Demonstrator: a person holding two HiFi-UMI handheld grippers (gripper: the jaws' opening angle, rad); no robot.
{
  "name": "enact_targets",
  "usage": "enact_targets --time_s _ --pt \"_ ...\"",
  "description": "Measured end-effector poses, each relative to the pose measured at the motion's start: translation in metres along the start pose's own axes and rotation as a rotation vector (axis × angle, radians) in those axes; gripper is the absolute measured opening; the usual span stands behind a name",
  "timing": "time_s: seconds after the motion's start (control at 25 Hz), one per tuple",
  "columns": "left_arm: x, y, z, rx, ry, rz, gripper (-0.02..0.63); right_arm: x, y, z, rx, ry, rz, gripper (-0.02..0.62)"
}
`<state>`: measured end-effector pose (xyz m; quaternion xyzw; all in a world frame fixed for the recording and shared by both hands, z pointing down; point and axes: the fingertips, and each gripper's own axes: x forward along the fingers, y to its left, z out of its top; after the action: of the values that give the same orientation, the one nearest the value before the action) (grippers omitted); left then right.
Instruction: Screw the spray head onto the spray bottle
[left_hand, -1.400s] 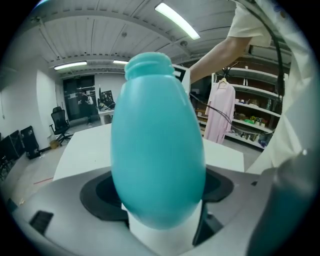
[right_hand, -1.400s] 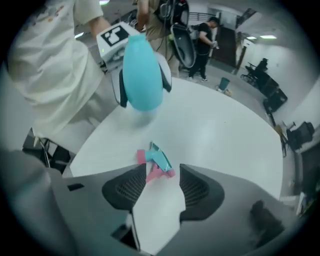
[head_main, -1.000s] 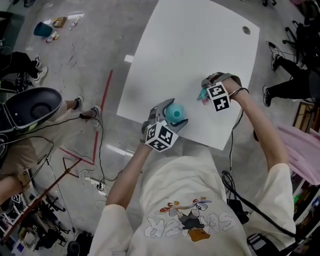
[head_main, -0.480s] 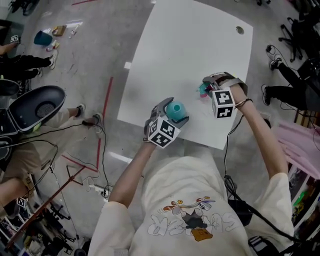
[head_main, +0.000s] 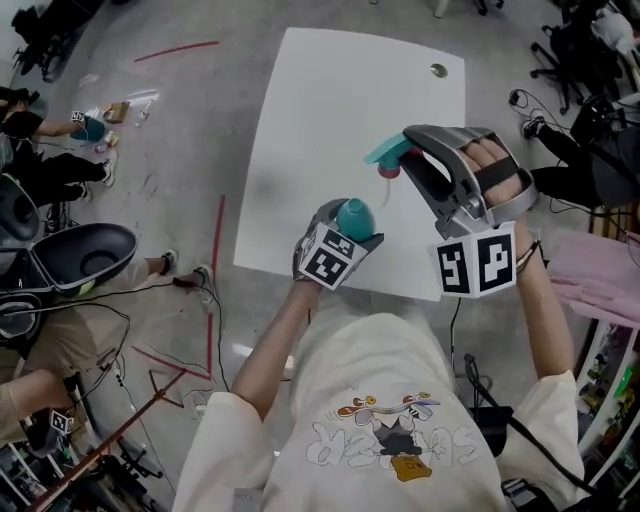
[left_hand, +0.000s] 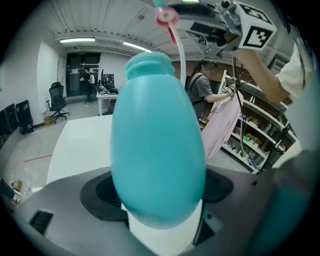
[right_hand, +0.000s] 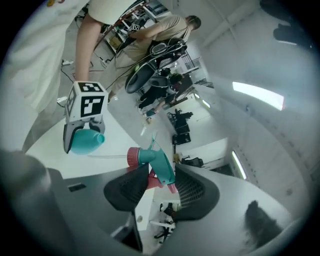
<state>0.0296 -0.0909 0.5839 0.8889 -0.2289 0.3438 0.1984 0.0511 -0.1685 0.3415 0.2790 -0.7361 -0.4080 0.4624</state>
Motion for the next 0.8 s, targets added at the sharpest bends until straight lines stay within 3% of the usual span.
enact_targets --time_s 0.12,0.24,0.48,0.8 --pt "0.001 -0.012 0.019 0.036 0.010 -0.005 0.425 -0.028 -0.033 0.010 -0.003 -0.024 -0.108 0.166" --pt "0.002 -0.023 0.031 0.069 0.025 0.000 0.425 -0.048 -0.050 0.011 0.010 -0.045 -0.157 0.166" --pt "0.004 -0.044 0.054 0.130 0.020 0.028 0.425 -0.058 -0.032 0.003 -0.011 -0.060 -0.131 0.167" --pt "-0.018 -0.050 0.098 0.090 -0.040 0.009 0.425 -0.037 0.014 0.007 -0.138 -0.072 -0.068 0.166"
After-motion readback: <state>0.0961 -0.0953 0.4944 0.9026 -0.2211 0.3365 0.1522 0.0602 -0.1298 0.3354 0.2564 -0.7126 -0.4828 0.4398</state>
